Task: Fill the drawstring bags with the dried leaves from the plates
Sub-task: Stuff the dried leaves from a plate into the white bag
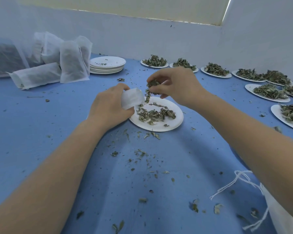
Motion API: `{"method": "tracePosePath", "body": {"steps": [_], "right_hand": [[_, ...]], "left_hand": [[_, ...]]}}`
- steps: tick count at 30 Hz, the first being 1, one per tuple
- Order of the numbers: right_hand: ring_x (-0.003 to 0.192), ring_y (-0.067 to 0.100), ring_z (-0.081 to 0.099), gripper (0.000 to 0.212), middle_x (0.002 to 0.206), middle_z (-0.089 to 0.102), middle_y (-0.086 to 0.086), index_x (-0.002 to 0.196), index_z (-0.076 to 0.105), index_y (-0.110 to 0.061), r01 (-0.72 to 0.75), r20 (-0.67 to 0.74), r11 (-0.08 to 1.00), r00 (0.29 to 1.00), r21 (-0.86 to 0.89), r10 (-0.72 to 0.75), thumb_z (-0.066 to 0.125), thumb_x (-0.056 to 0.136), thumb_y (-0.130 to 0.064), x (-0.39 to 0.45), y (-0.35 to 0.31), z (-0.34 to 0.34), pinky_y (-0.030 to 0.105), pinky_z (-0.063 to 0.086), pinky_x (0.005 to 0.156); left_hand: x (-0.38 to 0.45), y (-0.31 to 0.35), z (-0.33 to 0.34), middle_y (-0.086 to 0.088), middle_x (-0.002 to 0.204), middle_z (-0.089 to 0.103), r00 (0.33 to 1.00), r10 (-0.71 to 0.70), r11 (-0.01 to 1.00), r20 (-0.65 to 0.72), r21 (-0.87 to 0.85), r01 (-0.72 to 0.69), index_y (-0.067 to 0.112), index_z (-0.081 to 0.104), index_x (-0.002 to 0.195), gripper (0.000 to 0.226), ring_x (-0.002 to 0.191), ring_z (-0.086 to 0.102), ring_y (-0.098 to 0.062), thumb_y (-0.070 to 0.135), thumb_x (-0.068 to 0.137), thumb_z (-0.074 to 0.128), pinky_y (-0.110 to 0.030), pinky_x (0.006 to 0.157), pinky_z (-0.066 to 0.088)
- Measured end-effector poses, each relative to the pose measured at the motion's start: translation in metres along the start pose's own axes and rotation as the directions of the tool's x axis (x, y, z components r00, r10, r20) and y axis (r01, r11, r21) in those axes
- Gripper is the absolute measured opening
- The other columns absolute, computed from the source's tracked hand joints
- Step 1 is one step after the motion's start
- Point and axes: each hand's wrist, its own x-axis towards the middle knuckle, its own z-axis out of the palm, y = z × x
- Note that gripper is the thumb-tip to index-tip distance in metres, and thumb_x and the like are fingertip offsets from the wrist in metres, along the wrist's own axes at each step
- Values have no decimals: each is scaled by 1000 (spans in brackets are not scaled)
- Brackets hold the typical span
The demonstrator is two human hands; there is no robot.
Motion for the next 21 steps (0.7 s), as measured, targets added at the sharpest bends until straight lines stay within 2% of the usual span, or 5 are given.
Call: {"method": "tracePosePath", "body": {"steps": [4,12,16,18,21], "right_hand": [[65,18,70,18,85,70,8,89,69,-19,-14,-129,976,991,218,43,73,79,-4,-5,-3,3,27,58,73],[75,2,67,20,76,68,-14,85,70,-25,12,-180,965,983,260,36,77,74,-9,-10,-6,22,17,52,82],[71,-7,64,23,80,70,-10,89,73,-22,52,-140,985,990,167,-29,73,76,-3,-12,-3,26,6,47,75],[67,-8,62,25,81,71,-7,89,74,-24,51,-100,992,994,118,-40,72,76,-3,-13,-4,25,4,45,71],[64,12,57,18,75,70,-1,92,76,-21,66,86,995,995,-79,-59,69,80,-10,-10,-10,24,10,41,62]], "left_hand": [[0,4,1,0,105,57,999,-33,998,-30,-47,31,21,51,115,46,85,48,-21,27,74,69,-28,72,35],[-1,10,4,7,91,54,997,-68,975,-45,-215,57,24,53,108,44,85,50,-18,28,69,73,-30,72,42],[0,11,4,14,81,51,993,-105,955,-62,-285,83,30,50,100,40,79,48,-12,28,68,73,-17,58,32],[0,11,3,12,85,54,993,-92,953,-68,-297,68,31,51,100,39,79,49,-11,27,68,74,-10,58,35],[-1,12,4,8,91,57,999,-16,968,-35,-250,6,26,55,101,37,85,54,-16,29,70,74,-21,70,42]]}}
